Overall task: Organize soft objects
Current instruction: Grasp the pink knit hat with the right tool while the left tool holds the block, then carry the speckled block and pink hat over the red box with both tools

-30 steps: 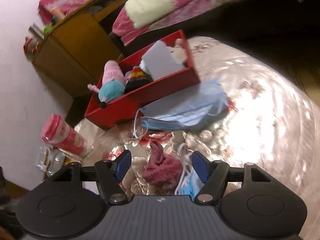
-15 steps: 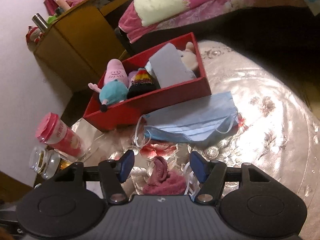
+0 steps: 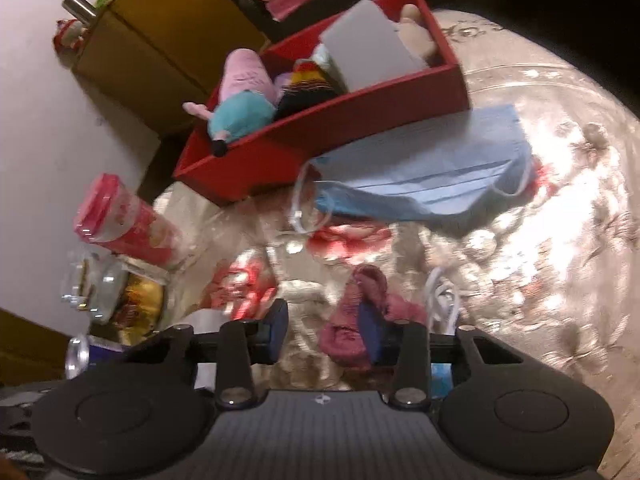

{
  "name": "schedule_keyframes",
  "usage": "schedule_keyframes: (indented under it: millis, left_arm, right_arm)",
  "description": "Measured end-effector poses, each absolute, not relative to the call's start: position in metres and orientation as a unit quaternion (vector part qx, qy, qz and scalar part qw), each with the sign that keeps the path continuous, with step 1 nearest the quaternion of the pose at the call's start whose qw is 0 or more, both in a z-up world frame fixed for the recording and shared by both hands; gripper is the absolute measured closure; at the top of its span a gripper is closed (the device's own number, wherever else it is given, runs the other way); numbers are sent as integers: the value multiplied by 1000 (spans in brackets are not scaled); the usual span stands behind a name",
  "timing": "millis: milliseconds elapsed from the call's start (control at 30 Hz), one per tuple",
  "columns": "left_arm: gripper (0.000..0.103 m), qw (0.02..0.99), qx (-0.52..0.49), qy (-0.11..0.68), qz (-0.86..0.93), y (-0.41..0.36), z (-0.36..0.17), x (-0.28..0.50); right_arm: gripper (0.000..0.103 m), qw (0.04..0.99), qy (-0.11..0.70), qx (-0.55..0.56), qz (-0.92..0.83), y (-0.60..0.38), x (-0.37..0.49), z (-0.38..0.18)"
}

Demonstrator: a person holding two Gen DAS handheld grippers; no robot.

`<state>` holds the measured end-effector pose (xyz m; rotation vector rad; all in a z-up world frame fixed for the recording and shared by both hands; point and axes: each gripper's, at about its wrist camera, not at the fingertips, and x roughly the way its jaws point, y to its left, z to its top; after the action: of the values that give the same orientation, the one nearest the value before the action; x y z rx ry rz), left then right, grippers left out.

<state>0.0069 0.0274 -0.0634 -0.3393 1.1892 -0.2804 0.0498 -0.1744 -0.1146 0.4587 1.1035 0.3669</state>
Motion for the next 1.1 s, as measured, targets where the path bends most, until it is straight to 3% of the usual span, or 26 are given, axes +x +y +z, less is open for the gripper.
schedule_keyframes:
  millis: [267,533,867,1100]
  left_arm:
    - [42,803,-154,561,-132,26,-66,8]
    - [42,806,-141,560,-129,24,-68,7]
    - [43,830,-140,527,-119,26,-55,12]
    - [43,855,-136,485,-119,19,-31,23]
  right_arm:
    - [93,843,515,90,125,-168,50,-115]
    - [95,849,516,36,113,-164,50,-119]
    - [99,854,464,175,158,-191,43,-84]
    - [99,871,410,208,171,-195,44,-56]
